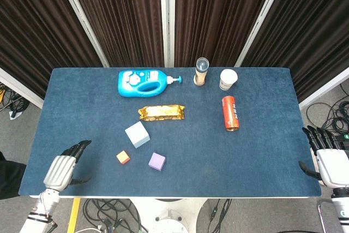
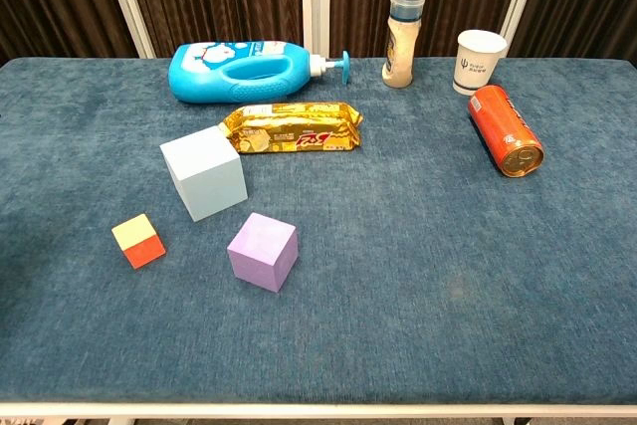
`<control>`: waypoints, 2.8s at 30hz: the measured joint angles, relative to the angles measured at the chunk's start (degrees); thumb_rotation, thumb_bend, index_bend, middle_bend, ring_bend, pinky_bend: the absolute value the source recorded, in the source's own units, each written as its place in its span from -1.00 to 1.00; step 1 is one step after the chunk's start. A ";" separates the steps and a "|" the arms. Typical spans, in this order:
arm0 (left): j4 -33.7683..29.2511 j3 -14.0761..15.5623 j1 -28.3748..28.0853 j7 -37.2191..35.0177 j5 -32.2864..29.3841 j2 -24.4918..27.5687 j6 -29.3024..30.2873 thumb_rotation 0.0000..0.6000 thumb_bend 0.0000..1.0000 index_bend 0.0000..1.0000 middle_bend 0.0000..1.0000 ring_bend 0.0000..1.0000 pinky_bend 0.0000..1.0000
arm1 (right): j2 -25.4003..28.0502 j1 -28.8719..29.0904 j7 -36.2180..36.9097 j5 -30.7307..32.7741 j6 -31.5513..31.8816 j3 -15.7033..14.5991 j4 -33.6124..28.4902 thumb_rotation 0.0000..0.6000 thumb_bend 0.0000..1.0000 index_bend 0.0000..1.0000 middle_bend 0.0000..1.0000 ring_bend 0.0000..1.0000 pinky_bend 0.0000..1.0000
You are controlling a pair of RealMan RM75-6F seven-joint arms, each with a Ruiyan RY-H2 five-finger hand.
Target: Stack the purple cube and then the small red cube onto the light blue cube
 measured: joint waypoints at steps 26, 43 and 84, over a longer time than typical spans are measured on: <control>-5.17 2.73 -1.01 6.52 4.26 1.72 -2.03 1.00 -0.77 -0.67 -0.53 -0.59 -0.41 | -0.08 0.46 1.09 0.16 -0.42 0.34 0.60 1.00 -0.61 -0.96 -0.90 -1.00 -1.00; -10.52 1.87 -6.40 16.96 5.30 3.63 -8.93 1.00 -0.77 -0.59 -0.40 -0.57 -0.37 | 0.17 0.83 4.06 0.54 -1.38 0.43 0.97 1.00 -0.61 -0.96 -0.87 -1.00 -1.00; -9.99 -8.43 -29.06 39.44 -3.53 -8.46 -31.39 1.00 -0.68 -0.42 -0.23 -0.53 -0.36 | 0.27 0.72 6.86 1.28 -0.60 1.33 1.48 1.00 -0.61 -0.96 -0.87 -1.00 -1.00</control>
